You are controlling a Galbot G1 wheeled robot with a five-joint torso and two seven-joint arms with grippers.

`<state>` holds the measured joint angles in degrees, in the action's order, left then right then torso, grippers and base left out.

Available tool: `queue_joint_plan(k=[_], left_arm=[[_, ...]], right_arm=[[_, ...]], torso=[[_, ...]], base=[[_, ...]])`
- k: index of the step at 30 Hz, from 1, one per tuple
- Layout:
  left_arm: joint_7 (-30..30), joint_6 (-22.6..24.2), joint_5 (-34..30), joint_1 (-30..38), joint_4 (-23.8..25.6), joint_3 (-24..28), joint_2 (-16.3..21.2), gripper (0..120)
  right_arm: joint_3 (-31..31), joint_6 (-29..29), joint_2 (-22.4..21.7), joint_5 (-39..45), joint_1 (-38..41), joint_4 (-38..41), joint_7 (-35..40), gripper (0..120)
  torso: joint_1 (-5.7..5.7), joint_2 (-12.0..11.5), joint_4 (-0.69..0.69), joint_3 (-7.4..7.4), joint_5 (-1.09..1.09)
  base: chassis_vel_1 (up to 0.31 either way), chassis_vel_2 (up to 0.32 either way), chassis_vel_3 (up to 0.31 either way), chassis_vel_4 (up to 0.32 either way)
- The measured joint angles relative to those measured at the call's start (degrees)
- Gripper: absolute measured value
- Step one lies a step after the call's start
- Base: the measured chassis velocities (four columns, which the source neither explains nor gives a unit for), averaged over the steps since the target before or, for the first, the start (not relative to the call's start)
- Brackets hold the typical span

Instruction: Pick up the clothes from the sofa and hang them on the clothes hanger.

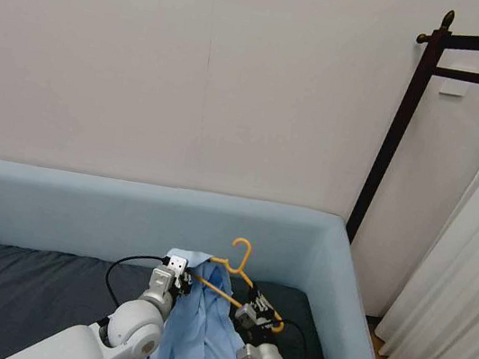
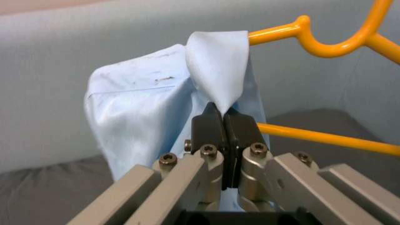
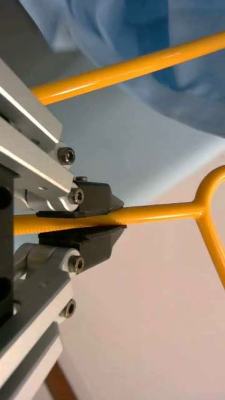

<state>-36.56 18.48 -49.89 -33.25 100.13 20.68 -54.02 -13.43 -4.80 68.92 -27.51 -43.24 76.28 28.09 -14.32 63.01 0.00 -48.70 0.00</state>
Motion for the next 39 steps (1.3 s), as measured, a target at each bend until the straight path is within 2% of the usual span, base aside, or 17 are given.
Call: queue_joint_plan(k=[5,8,14,18,28,31,33,34,37,38,39], left_arm=[[-0.13,-2.28,1.62,1.64,0.06,-0.06,-1.4,0],[-0.27,-2.58,1.73,2.34,0.44,-0.03,-1.66,0],[0.73,-3.0,1.45,2.61,3.01,1.19,-0.42,0],[1.17,-3.29,2.77,0.0,5.47,0.99,0.33,0],[2.31,-4.73,5.38,-4.26,4.69,-2.86,-0.25,1],[3.84,-4.44,5.65,-4.9,5.08,-3.81,-0.17,9],[5.58,-3.16,5.76,-5.44,6.47,-4.66,0.95,18],[5.58,-3.16,5.76,-5.44,6.47,-4.66,0.95,18],[9.65,-0.62,4.78,-6.85,10.36,-7.51,4.86,32],[9.65,-0.62,4.78,-6.85,10.36,-7.51,4.86,32],[11.59,-0.59,4.73,-7.85,11.49,-8.96,6.25,37]], right_arm=[[-0.52,7.37,-1.0,-6.25,2.08,-1.37,-0.11,4],[-0.32,8.75,-0.76,-6.6,2.56,-2.35,-0.14,4],[-0.25,10.13,-0.06,-5.66,3.7,-3.85,-0.14,4],[0.13,10.13,0.36,-4.51,4.65,-4.52,0.1,4],[0.0,11.13,-0.84,-3.1,5.89,-4.06,-0.57,4],[-0.01,12.18,-0.85,-3.4,5.82,-3.8,-1.0,4],[0.12,13.14,-0.76,-4.18,5.71,-3.8,-1.34,4],[0.12,13.14,-0.76,-4.18,5.71,-3.8,-1.34,4],[0.46,13.83,-0.52,-4.49,5.86,-4.28,-1.53,4],[0.46,13.83,-0.52,-4.49,5.86,-4.28,-1.53,4],[0.7,14.04,-0.44,-4.64,5.92,-4.49,-1.53,4]], torso=[[0.0,0.0,-0.01,0.0,0.0],[0.0,0.0,-0.01,0.0,0.0],[0.0,0.0,-0.02,0.0,0.0],[0.0,0.0,0.0,0.0,0.0],[0.0,0.0,0.0,0.0,-0.01],[0.0,0.0,-0.01,0.0,-0.01],[0.0,0.0,-0.01,0.0,0.0],[0.0,0.0,-0.01,0.0,0.0],[0.0,0.0,-0.02,0.0,0.0],[0.0,0.0,-0.02,0.0,0.0],[0.0,0.0,-0.02,0.0,0.0]], base=[[0.0,0.0,0.0,0.0],[0.0,0.0,0.0,0.0],[0.0,0.0,0.0,0.0],[0.0,0.0,0.0,0.0],[0.0,0.0,0.0,0.0],[0.0,0.0,0.0,0.0],[0.0,0.0,0.0,0.0],[0.0,0.0,0.0,0.0],[0.0,0.0,0.0,0.0],[0.0,0.0,0.0,0.0],[0.0,0.0,0.0,0.0]])
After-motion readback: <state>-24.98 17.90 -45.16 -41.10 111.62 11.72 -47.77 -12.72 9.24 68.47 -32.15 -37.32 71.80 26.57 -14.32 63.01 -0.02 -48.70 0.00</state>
